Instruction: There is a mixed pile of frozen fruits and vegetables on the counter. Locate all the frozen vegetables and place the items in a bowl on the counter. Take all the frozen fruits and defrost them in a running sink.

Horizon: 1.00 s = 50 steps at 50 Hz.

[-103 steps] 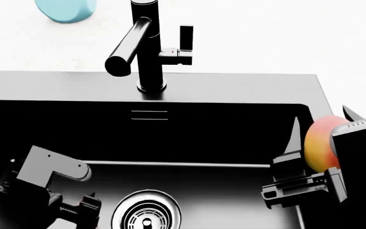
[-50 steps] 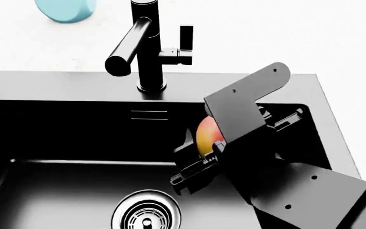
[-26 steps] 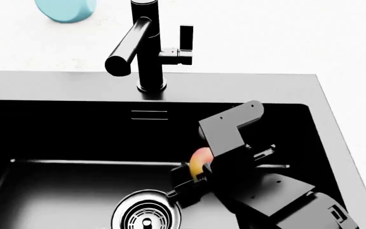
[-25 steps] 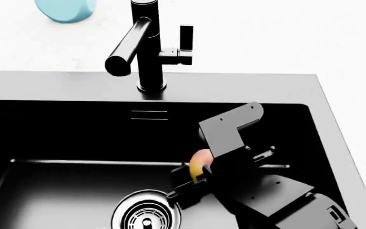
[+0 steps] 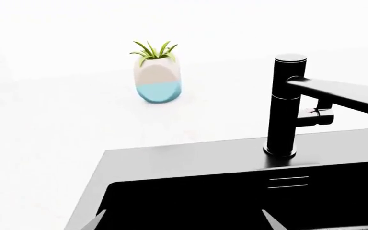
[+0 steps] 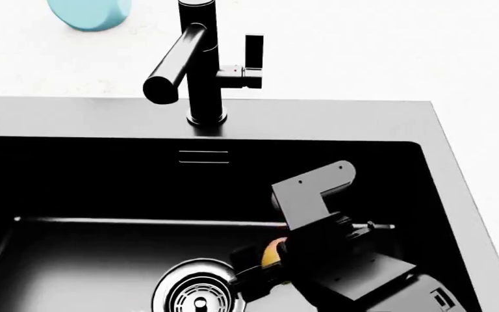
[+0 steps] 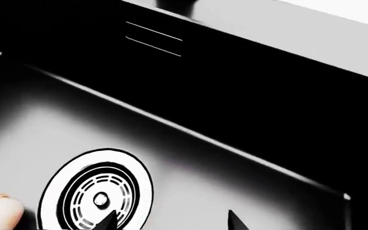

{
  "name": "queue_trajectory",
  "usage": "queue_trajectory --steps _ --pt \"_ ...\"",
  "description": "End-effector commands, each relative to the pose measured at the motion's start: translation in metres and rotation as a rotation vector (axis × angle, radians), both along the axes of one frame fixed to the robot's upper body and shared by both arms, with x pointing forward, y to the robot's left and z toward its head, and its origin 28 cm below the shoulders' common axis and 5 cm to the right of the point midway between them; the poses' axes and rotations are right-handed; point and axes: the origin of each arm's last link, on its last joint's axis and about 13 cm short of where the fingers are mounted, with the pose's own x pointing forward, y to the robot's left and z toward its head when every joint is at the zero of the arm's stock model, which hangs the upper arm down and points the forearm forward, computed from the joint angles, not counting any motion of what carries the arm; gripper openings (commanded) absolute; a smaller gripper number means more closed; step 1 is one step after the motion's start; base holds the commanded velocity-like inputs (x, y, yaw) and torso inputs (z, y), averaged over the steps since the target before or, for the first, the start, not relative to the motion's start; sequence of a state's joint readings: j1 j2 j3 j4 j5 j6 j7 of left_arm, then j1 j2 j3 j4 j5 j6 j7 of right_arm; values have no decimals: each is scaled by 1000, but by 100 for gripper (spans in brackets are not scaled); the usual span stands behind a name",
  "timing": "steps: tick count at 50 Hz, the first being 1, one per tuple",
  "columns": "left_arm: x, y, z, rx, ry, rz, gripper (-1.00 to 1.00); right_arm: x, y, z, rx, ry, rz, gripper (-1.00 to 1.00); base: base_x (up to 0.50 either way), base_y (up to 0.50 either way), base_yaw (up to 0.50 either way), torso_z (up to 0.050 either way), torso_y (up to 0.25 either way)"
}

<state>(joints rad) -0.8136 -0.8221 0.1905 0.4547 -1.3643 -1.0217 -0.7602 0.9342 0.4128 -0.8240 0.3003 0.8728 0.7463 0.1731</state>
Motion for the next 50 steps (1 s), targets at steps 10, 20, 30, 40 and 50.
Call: queue_trajectory --steps 10,20,30,40,50 --pt "0 1 -1 7 8 -7 100 -4 -2 28 -41 -151 -104 100 0 0 0 0 0" --pt "0 -1 -2 12 9 -9 100 -26 -19 72 -4 -315 -169 100 0 0 0 0 0" --pt "2 -3 -3 12 9 -5 100 -61 -36 113 11 -467 -239 100 0 0 0 0 0" --pt "2 -5 -4 18 8 -6 100 -87 -51 122 14 -523 -278 100 0 0 0 0 0" --pt "2 -5 -5 16 -5 -5 100 -109 -64 120 44 -578 -337 100 0 0 0 0 0"
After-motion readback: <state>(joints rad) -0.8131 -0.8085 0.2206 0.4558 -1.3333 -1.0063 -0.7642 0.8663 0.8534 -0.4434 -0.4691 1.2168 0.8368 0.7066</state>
